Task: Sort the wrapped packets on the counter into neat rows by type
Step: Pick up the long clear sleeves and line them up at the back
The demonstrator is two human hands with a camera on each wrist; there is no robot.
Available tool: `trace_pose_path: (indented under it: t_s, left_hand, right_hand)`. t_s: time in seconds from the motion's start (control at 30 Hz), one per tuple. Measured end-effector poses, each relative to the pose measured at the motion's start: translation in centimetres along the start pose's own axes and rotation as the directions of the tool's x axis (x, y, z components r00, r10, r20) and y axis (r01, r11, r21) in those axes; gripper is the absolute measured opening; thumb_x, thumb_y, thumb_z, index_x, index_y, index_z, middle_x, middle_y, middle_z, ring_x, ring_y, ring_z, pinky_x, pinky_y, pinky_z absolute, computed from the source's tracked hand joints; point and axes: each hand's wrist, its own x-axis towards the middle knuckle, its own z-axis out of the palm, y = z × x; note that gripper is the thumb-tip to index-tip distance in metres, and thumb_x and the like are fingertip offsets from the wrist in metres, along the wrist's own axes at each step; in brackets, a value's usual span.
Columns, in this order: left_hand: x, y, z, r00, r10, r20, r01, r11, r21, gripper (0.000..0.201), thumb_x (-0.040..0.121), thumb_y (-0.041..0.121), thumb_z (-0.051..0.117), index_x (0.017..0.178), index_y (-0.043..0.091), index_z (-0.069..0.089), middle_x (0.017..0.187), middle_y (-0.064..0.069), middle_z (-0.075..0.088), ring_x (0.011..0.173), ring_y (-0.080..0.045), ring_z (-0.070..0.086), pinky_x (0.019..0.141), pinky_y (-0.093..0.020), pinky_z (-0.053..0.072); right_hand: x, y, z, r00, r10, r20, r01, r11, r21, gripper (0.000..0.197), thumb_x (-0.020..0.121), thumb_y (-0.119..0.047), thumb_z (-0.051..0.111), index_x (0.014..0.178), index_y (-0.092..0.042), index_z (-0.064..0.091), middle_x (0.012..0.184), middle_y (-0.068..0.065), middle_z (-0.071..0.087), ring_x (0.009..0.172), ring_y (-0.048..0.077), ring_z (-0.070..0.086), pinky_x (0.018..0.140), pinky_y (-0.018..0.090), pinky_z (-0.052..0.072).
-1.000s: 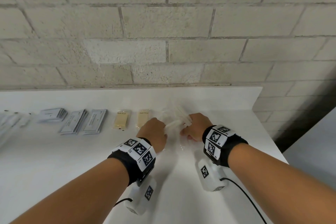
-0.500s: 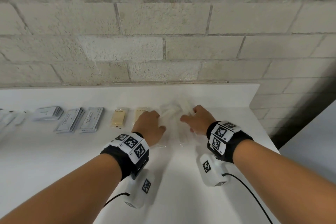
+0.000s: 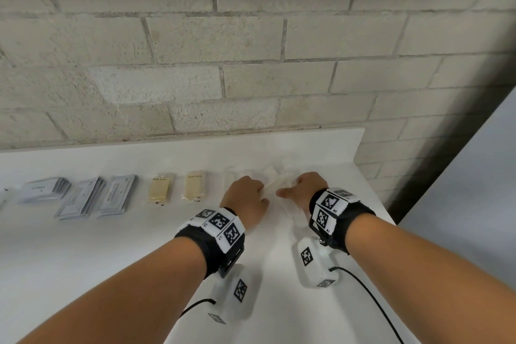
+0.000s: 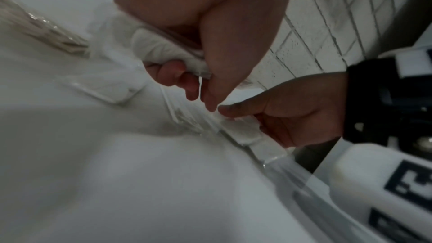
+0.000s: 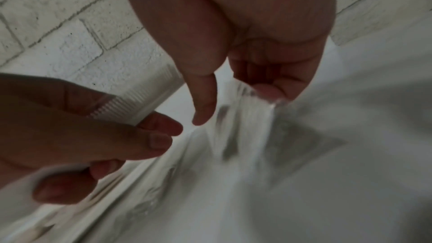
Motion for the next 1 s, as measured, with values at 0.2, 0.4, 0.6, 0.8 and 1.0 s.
trace_pose_path:
  t_s: [0.2,0.4,0.6,0.8,1.0]
  left_hand:
    - [0.5,0.0,0.4,0.996,0.087,0.017,-0.087,0.996,0.036,0.031,0.091,0.039,0.055,0.111,0.017,0.066,0.111,-0.004,0.052,0.101,-0.023,0.059,0.089,-0.033,0.047]
    - [1.4,0.9,0.8,0.990,0.123,0.076,-0.130,0.987,0.094,0.035,0.088,0.038,0.061,0.114,0.016,0.064,0.114,-0.003,0.052,0.107,-0.022,0.056,0.088,-0.030,0.043]
    - [1.6,0.7,1.4,0.990,0.118,0.078,-0.128,0.981,0.144,0.038,0.090,0.039,0.057,0.116,0.012,0.064,0.121,-0.004,0.052,0.110,-0.024,0.057,0.091,-0.033,0.047]
    - [1.3,0.5,1.6,0.987,0.147,0.069,-0.157,0.973,0.168,0.031,0.093,0.038,0.053,0.115,0.017,0.063,0.116,-0.001,0.056,0.106,-0.023,0.058,0.085,-0.031,0.044]
    - [1.2,-0.2,1.2,0.989,0.129,0.077,-0.143,0.967,0.209,0.030,0.092,0.039,0.055,0.103,0.013,0.063,0.109,-0.004,0.057,0.100,-0.025,0.059,0.077,-0.030,0.041]
  right_hand:
    - [0.7,0.4,-0.8,0.997,0.080,-0.007,-0.079,0.997,0.012,0.035,0.094,-0.018,0.050,0.122,0.002,0.057,0.120,0.019,0.061,0.116,0.033,0.058,0.077,0.029,0.044]
    - [0.7,1.8,-1.3,0.994,0.001,-0.109,-0.015,0.991,-0.131,0.064,0.079,-0.030,0.074,0.134,-0.010,0.046,0.133,0.011,0.051,0.125,0.030,0.049,0.102,0.035,0.043]
    - [0.1,3.2,-1.8,0.991,-0.131,-0.003,0.123,0.936,-0.330,0.039,0.088,-0.021,0.058,0.127,-0.019,0.056,0.132,0.009,0.044,0.126,0.029,0.045,0.102,0.037,0.044]
    - [0.0,3.2,-0.7,0.973,-0.218,0.075,0.229,0.875,-0.425,0.019,0.088,-0.018,0.045,0.095,-0.014,0.062,0.112,0.011,0.060,0.106,0.034,0.059,0.082,0.031,0.045]
    - [0.9,3.0,0.4,0.968,-0.235,0.092,0.250,0.841,-0.480,0.020,0.085,-0.020,0.039,0.086,-0.022,0.059,0.104,0.004,0.061,0.107,0.033,0.057,0.080,0.030,0.036]
